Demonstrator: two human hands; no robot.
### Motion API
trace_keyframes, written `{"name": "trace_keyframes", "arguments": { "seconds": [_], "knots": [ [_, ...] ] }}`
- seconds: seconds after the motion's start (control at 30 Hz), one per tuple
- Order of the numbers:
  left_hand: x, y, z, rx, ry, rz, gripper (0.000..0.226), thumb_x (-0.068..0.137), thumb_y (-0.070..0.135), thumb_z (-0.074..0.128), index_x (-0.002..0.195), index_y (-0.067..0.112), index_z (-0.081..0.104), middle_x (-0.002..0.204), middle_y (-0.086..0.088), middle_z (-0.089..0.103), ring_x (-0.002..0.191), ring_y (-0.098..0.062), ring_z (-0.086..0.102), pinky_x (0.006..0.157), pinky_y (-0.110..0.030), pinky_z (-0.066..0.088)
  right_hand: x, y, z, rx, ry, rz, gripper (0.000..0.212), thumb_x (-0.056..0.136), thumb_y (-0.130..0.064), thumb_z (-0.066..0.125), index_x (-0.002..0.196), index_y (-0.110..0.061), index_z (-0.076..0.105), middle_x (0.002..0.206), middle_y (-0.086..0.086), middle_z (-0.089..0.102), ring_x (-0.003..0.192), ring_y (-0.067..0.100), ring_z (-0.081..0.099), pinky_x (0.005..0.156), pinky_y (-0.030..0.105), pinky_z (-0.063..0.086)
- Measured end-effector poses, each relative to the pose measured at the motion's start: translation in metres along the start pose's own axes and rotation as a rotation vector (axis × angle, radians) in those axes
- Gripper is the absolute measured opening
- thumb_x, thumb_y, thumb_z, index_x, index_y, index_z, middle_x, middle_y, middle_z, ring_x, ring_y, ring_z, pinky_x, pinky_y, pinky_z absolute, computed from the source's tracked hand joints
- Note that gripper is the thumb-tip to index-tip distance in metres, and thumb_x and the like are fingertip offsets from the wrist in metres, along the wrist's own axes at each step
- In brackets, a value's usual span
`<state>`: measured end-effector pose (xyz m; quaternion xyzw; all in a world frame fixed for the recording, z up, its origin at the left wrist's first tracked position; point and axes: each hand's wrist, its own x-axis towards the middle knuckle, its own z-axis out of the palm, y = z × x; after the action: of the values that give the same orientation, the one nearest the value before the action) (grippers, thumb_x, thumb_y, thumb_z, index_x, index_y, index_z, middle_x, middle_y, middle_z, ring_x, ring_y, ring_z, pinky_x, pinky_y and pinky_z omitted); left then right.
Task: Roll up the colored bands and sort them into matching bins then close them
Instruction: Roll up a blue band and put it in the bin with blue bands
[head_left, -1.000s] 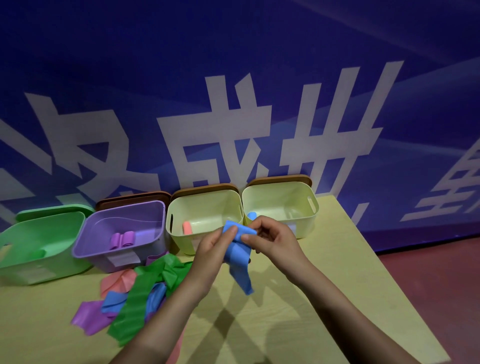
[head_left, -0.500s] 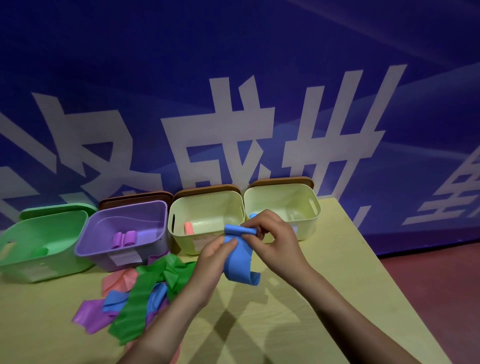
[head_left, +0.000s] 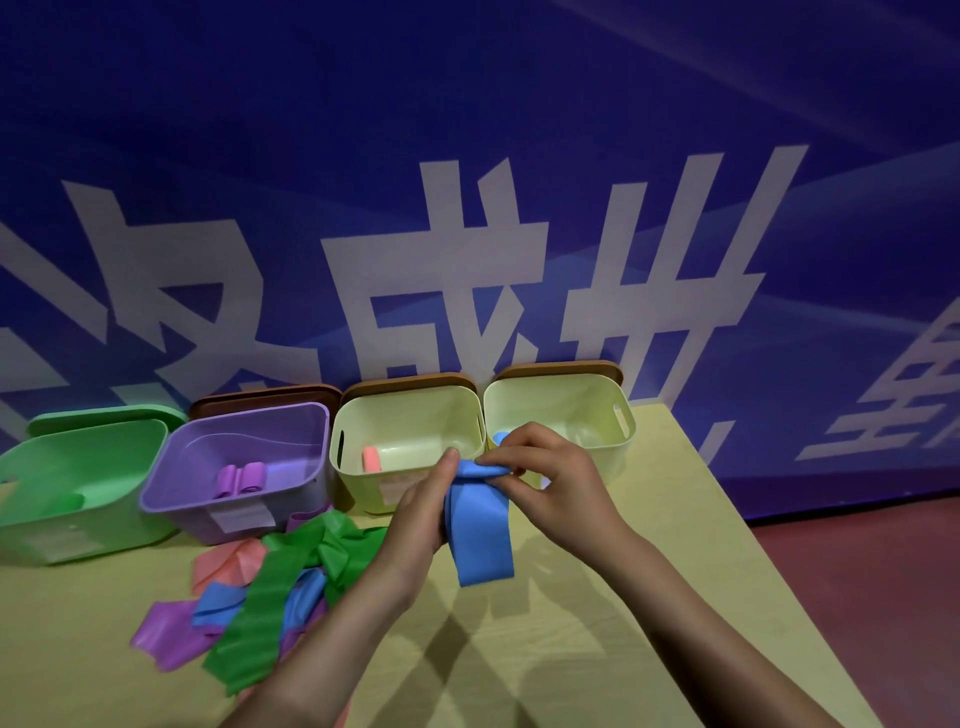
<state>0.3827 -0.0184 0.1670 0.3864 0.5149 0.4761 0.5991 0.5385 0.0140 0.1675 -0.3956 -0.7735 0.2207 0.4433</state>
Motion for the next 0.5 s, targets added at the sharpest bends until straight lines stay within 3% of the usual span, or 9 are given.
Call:
{"name": "trace_keyframes", "arguments": {
  "seconds": [0.07,0.17,0.4,0.5],
  "knots": [
    [0.0,-0.002,0.0,0.003,0.039,0.008,0.035,0.092,0.045,0.048,0.092,0.025,0.076,0.097,-0.009,0.073,0.09,-0.02,0.066,0.082,-0.037,0.047,0.0,0.001,-0.001,0.017,-0.077,0.006,0.02,0.082,-0.011,0.068,0.1,-0.018,0.076,0.089,-0.004,0.062,0.079,0.008,0.058,0.073,0.022,0.049],
    [0.001,-0.009,0.0,-0.022,0.071,-0.02,0.032,0.094,0.037,0.05,0.1,0.017,0.074,0.105,-0.013,0.072,0.097,-0.026,0.066,0.086,-0.04,0.047,0.001,0.002,-0.003,0.041,-0.174,0.059,0.019,0.083,-0.012,0.068,0.1,-0.018,0.074,0.092,-0.008,0.063,0.082,0.008,0.059,0.076,0.021,0.048],
    [0.003,-0.012,-0.005,-0.036,0.075,0.028,0.029,0.099,0.025,0.046,0.107,0.01,0.069,0.098,-0.008,0.072,0.087,-0.017,0.065,0.075,-0.031,0.046,0.006,-0.002,-0.008,0.248,-0.298,0.212,0.021,0.089,-0.015,0.064,0.108,-0.021,0.072,0.105,-0.005,0.065,0.101,0.008,0.061,0.084,0.023,0.05],
    [0.005,-0.012,-0.005,0.045,0.113,0.074,0.025,0.099,0.024,0.045,0.098,0.015,0.068,0.088,-0.005,0.069,0.079,-0.017,0.06,0.071,-0.032,0.043,0.006,-0.005,0.0,0.309,-0.241,0.369,0.026,0.089,-0.017,0.066,0.115,-0.02,0.067,0.093,-0.008,0.062,0.083,0.0,0.058,0.078,0.015,0.046]
  ]
}}
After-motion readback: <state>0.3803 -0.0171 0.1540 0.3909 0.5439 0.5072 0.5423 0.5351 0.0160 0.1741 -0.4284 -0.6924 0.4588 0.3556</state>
